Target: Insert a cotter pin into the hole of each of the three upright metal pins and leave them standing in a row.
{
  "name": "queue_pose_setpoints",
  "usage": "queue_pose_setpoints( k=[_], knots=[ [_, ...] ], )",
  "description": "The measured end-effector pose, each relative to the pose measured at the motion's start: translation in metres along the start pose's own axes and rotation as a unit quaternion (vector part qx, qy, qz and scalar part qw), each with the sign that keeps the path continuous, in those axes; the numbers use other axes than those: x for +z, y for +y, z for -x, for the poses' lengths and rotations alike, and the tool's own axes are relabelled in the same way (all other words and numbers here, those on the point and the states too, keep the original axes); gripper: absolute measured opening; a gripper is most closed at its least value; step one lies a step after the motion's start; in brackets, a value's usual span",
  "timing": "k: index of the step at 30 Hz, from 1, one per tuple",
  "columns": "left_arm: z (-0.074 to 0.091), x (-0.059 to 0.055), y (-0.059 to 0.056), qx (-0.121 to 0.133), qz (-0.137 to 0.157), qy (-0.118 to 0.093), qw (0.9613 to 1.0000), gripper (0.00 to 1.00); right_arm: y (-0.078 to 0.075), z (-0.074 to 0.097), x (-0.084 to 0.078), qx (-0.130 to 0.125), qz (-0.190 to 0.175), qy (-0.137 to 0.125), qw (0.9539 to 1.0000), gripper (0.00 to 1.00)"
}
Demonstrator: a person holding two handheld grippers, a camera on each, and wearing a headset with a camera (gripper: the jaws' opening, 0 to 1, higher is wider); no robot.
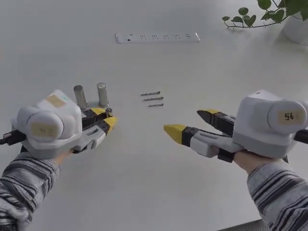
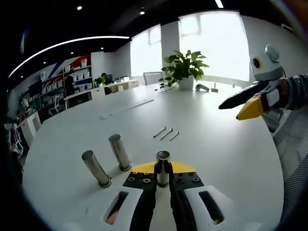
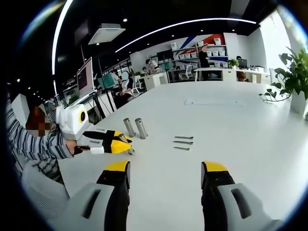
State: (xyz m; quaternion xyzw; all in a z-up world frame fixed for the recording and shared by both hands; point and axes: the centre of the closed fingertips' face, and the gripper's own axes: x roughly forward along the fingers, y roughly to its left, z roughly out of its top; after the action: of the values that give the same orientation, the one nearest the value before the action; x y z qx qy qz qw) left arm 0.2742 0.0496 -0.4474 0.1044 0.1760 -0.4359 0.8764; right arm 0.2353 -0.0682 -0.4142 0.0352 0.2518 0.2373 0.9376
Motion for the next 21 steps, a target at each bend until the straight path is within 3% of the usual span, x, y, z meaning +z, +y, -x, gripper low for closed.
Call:
queue_pose_setpoints(
  k=[8, 14, 21],
  knots=[
    [-0.005, -0.003, -0.025, -0.046, -0.013, 0.005, 0.9988, 0.05, 0.001, 0.0, 0.0, 0.014, 0.008, 0.017, 0.9997, 0.52],
    [-0.007, -0.009, -0.033, -0.06, -0.02, 0.011, 0.9979, 0.05, 0.0, 0.001, 0.001, 0.021, 0.02, 0.027, 0.9992, 0.5],
    [-0.007, -0.011, -0.033, -0.068, -0.018, 0.01, 0.9975, 0.05, 0.002, -0.001, 0.0, 0.031, 0.033, 0.041, 0.9981, 0.49]
  ],
)
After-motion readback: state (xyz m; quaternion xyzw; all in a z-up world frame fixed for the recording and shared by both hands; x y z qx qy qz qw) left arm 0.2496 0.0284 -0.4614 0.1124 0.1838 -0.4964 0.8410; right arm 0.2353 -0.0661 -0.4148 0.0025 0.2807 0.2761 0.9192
